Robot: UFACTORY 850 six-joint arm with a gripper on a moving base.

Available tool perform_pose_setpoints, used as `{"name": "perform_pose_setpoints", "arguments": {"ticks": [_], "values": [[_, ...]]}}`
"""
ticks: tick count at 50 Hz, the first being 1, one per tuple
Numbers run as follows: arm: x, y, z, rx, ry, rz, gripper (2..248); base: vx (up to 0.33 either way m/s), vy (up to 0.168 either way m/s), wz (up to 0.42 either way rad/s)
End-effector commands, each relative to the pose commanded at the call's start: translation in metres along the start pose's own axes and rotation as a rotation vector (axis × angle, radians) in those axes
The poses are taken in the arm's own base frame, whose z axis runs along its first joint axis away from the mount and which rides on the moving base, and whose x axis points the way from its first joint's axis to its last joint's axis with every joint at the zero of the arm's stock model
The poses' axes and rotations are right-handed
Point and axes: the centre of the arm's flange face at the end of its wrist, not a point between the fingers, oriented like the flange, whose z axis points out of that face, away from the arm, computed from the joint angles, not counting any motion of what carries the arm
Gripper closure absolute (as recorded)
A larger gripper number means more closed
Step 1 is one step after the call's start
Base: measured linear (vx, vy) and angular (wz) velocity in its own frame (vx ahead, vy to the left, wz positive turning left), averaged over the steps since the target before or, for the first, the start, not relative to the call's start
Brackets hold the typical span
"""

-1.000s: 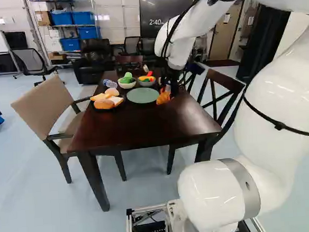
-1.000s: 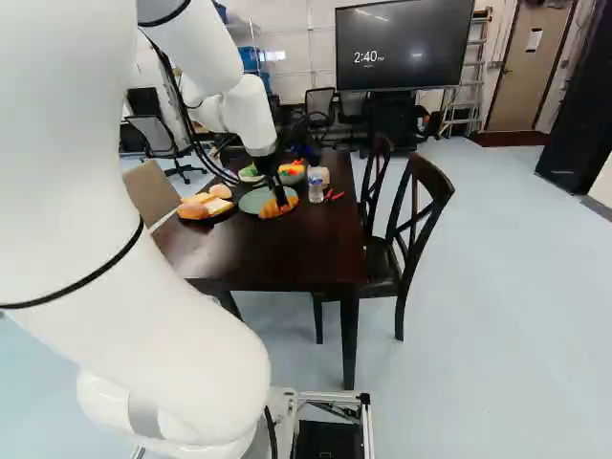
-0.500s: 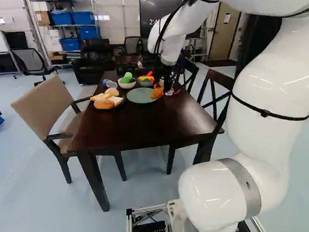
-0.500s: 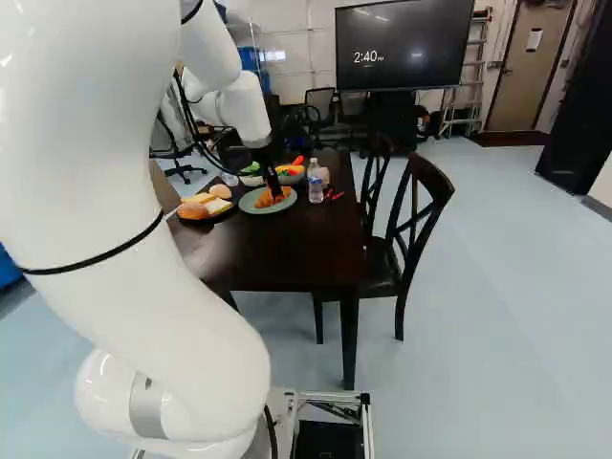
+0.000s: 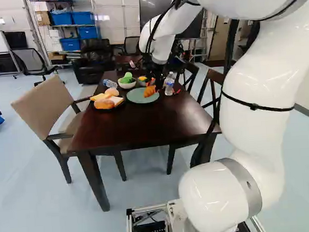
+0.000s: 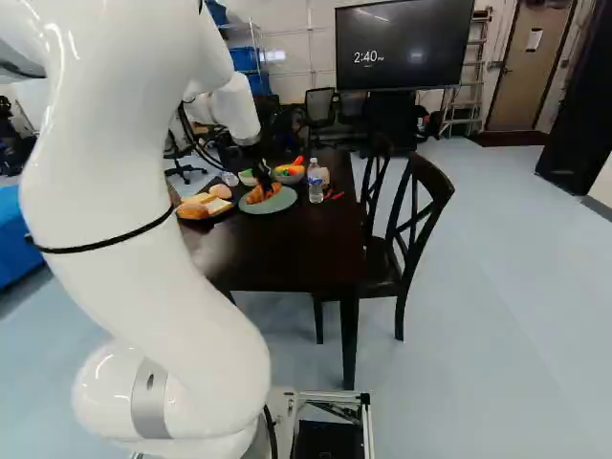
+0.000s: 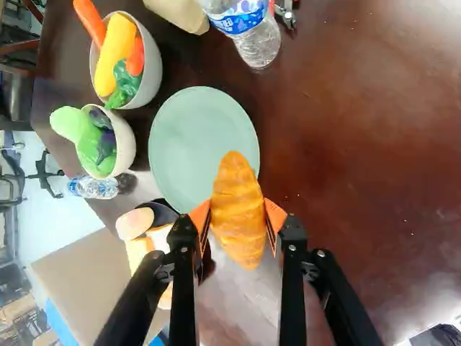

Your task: Move the croissant to the empty plate

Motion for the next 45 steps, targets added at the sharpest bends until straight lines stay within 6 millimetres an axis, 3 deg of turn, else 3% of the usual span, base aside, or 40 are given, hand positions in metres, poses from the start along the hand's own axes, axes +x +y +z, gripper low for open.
{"name": "perform_pose_setpoints", "arguments": {"ticks": [22, 45], "values": [[-0.001, -0.042, 0.021, 0.022, -0.007, -0.033, 130, 0.0, 0.0, 0.0], [0.008, -0.075, 0.071, 0.01, -0.019, -0.042, 130, 0.0, 0.0, 0.0]]}}
